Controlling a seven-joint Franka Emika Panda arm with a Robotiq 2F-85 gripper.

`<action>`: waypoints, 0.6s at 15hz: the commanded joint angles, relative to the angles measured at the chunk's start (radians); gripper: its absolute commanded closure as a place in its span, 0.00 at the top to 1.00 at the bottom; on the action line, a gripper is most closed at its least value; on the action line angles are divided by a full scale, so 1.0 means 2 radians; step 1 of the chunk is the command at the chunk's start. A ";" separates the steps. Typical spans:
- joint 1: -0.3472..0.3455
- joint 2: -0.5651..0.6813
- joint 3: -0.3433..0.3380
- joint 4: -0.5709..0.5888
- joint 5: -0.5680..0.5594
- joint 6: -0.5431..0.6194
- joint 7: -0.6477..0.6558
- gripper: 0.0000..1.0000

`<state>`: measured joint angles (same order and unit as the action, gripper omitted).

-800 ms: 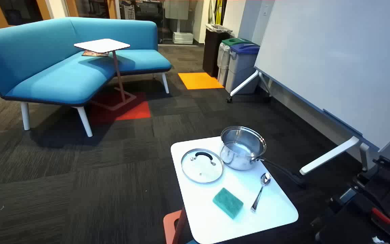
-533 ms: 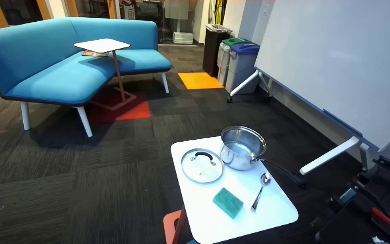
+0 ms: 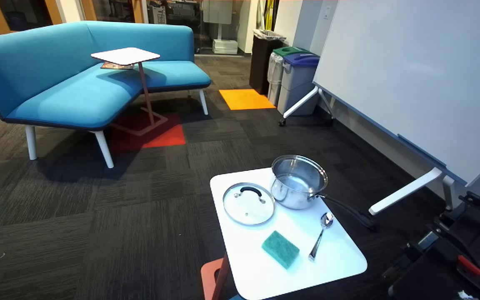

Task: Put the blue sponge in the pot

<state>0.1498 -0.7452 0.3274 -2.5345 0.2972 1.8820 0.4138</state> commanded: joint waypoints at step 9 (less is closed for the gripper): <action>0.038 0.267 0.060 0.017 -0.074 0.230 0.021 1.00</action>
<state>0.1823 -0.2130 0.4899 -2.4995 0.1608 2.3413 0.4475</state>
